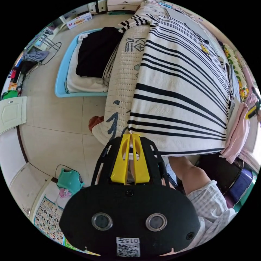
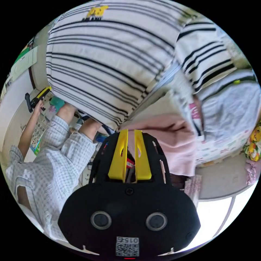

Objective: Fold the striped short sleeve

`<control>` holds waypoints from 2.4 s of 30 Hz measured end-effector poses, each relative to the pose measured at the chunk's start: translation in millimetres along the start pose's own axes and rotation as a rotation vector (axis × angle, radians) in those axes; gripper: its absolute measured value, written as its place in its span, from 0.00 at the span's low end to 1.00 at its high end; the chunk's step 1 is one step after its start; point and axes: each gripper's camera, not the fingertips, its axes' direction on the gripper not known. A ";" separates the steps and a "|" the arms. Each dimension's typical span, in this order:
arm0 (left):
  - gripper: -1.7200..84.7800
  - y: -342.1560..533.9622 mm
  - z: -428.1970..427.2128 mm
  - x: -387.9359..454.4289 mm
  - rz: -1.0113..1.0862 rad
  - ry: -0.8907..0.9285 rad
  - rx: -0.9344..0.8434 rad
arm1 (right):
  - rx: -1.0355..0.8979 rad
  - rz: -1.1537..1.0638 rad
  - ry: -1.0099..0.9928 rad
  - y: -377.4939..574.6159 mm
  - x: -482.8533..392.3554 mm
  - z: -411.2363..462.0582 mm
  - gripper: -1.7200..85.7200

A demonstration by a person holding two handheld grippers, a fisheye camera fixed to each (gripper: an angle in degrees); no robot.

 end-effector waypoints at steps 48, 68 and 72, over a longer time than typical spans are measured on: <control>0.02 -152.1 -20.2 50.0 0.269 0.031 -0.196 | 0.747 0.187 -0.193 30.5 137.8 185.9 0.13; 0.08 -353.9 4.2 326.0 0.924 0.173 -0.106 | 0.964 0.557 -0.534 144.2 147.1 672.2 0.13; 0.10 -324.1 39.4 269.7 0.886 0.120 -0.279 | 0.962 0.550 -0.644 155.6 156.0 692.0 0.13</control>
